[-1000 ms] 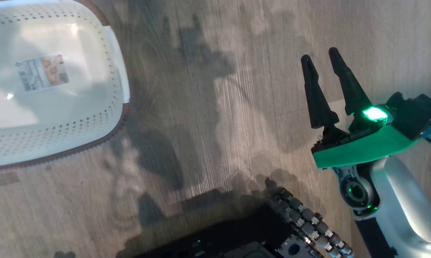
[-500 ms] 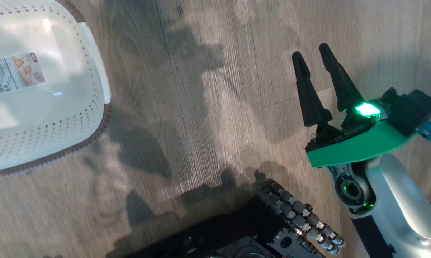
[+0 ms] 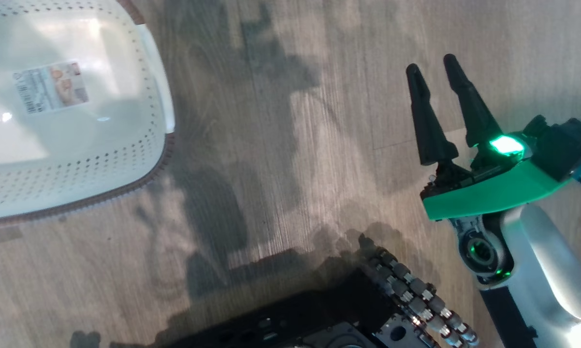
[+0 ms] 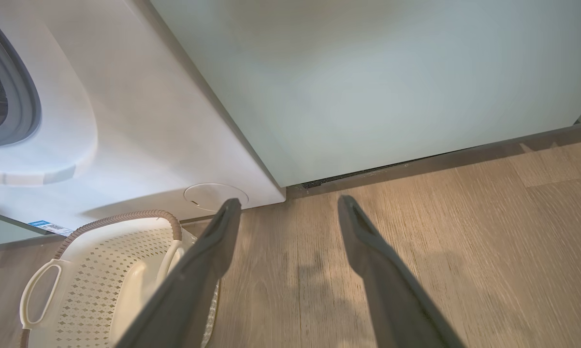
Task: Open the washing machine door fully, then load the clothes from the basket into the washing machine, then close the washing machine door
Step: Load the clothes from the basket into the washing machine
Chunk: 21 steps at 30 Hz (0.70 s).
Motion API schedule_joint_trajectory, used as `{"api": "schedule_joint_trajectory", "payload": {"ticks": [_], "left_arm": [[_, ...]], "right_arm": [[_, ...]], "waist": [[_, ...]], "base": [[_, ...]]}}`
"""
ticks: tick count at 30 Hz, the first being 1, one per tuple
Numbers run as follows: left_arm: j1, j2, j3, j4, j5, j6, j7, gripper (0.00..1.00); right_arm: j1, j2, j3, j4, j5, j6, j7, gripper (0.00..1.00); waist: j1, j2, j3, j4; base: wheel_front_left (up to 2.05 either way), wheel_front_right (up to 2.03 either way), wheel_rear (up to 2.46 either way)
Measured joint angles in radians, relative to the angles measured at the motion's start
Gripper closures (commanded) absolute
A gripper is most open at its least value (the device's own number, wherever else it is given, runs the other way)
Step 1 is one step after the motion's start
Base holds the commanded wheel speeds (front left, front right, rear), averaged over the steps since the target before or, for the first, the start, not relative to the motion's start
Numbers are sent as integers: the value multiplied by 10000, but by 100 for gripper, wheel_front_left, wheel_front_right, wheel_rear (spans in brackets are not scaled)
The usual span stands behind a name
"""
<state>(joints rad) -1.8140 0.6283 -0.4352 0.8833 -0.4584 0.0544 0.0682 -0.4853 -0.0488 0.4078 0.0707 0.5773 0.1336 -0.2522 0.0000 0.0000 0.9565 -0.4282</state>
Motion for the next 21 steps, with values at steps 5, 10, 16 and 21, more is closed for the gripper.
{"api": "schedule_joint_trajectory", "payload": {"ticks": [5,10,16,21], "left_arm": [[160,-272,4,-44,-232,2,-387,0],[867,-504,79,-418,-602,4,-639,0],[2154,-571,236,-1198,-1101,100,-1062,0],[3667,-548,341,-2359,-1325,370,-1471,0]], "right_arm": [[3,0,-326,88,-320,0,0,0],[12,-2,-650,128,-591,0,0,0],[86,-2,-1091,153,-901,0,0,0],[219,-6,-1501,157,-1189,0,-2,0]], "waist": [[0,0,-163,447],[0,0,-396,819],[-2,0,-805,1167],[-2,0,-1208,1440]], "base": [[0,0,0],[0,0,0],[0,0,0],[0,0,0]]}}
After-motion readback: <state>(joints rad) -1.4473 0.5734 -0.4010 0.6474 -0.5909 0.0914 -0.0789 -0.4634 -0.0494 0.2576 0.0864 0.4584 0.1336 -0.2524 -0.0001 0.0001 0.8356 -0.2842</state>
